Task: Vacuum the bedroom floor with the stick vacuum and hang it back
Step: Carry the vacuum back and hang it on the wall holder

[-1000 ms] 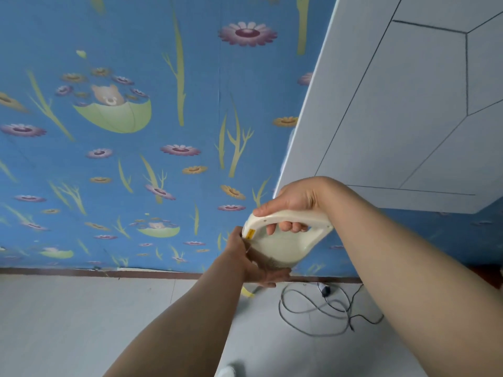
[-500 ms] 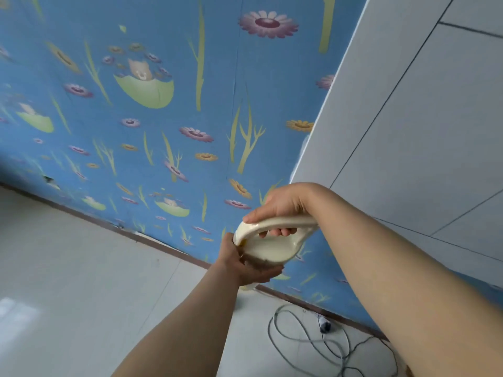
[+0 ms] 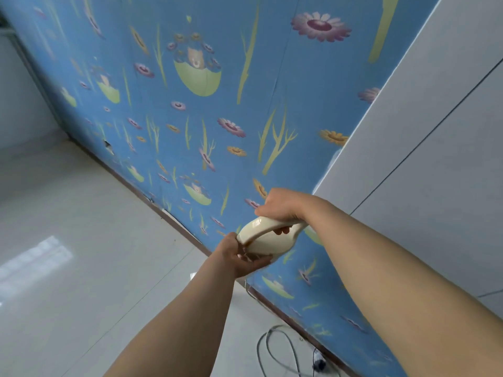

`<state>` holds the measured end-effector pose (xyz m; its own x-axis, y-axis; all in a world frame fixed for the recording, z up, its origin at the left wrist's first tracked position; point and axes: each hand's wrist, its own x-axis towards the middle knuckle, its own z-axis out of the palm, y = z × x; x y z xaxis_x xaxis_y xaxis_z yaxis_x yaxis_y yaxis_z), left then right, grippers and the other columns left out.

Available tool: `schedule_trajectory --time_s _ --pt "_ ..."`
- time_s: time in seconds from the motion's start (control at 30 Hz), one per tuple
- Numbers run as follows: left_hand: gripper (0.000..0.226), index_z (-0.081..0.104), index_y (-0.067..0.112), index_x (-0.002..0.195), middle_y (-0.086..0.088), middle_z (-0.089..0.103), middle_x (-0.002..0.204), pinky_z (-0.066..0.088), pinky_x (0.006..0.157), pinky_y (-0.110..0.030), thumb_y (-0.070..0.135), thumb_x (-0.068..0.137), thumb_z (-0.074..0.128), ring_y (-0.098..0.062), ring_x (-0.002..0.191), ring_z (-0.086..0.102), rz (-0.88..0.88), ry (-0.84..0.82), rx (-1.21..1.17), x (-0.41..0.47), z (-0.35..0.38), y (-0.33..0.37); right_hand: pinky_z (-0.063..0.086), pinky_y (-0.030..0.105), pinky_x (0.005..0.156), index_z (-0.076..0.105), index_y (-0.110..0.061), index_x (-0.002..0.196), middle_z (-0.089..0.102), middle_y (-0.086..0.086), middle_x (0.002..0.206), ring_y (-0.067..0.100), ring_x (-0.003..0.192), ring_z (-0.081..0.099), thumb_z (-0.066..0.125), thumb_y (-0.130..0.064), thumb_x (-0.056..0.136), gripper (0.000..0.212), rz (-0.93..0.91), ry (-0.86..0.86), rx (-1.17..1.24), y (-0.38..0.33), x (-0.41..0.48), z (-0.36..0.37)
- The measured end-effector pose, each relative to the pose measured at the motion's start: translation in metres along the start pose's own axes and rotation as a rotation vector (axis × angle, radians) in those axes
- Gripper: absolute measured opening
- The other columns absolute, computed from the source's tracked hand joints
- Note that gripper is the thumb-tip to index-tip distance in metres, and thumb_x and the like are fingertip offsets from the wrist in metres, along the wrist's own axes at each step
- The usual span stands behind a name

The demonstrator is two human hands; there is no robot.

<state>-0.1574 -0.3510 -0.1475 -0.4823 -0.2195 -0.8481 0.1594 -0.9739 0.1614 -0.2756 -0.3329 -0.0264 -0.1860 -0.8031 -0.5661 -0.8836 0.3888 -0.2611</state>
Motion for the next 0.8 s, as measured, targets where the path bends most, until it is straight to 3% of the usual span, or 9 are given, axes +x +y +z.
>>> schedule_trajectory --time_s 0.07,0.17,0.33,0.57,0.67,0.8 --pt "0.041 0.046 -0.002 0.132 -0.029 0.048 0.131 0.054 0.052 -0.061 0.011 0.094 0.051 -0.054 0.105 0.053 -0.017 -0.003 0.022 0.015 -0.003 0.006 0.053 0.033 0.089 0.064 -0.009 0.056 0.065 -0.001 0.046 0.016 0.054 0.062 0.04 -0.035 0.099 0.057 -0.008 0.026 -0.088 0.003 0.009 -0.005" --pt "0.045 0.045 0.001 0.134 -0.031 0.046 0.133 0.055 0.059 -0.061 0.009 0.09 0.047 -0.061 0.11 0.05 0.007 0.055 0.018 0.035 0.002 0.016 0.049 0.029 0.074 0.059 -0.014 0.054 0.071 0.001 0.058 0.015 0.056 0.062 0.038 -0.045 0.1 0.059 -0.014 0.105 -0.227 0.007 0.024 -0.013" --pt "0.037 0.045 -0.007 0.129 -0.031 0.049 0.131 0.056 0.056 -0.061 0.008 0.097 0.038 -0.055 0.113 0.053 0.023 0.039 -0.026 0.049 0.02 0.027 0.034 0.026 0.054 0.053 -0.017 0.054 0.068 0.0 0.061 0.016 0.054 0.054 0.041 -0.041 0.099 0.052 -0.065 0.177 -0.361 0.012 0.04 -0.029" --pt "0.036 0.046 -0.007 0.13 -0.032 0.05 0.129 0.055 0.056 -0.063 0.003 0.097 0.035 -0.053 0.105 0.057 -0.02 0.022 -0.006 0.063 0.035 0.038 0.028 0.028 0.052 0.041 -0.018 0.052 0.065 0.0 0.059 0.015 0.048 0.044 0.042 -0.035 0.097 0.048 -0.059 0.176 -0.355 0.027 0.061 -0.04" --pt "0.025 0.047 -0.007 0.119 -0.028 0.051 0.12 0.054 0.072 -0.065 0.006 0.101 0.036 -0.049 0.108 0.058 -0.025 -0.002 -0.034 0.059 0.047 0.04 0.028 0.027 0.05 0.04 -0.018 0.052 0.059 -0.004 0.053 0.016 0.048 0.041 0.044 -0.031 0.095 0.045 -0.052 0.178 -0.362 0.035 0.069 -0.047" --pt "0.016 0.047 -0.005 0.108 -0.027 0.051 0.113 0.054 0.07 -0.065 0.004 0.101 0.036 -0.047 0.104 0.058 -0.052 -0.027 -0.095 0.056 0.059 0.038 0.027 0.028 0.05 0.039 -0.018 0.051 0.053 -0.004 0.049 0.016 0.048 0.037 0.046 -0.029 0.093 0.044 -0.072 0.175 -0.421 0.042 0.071 -0.05"
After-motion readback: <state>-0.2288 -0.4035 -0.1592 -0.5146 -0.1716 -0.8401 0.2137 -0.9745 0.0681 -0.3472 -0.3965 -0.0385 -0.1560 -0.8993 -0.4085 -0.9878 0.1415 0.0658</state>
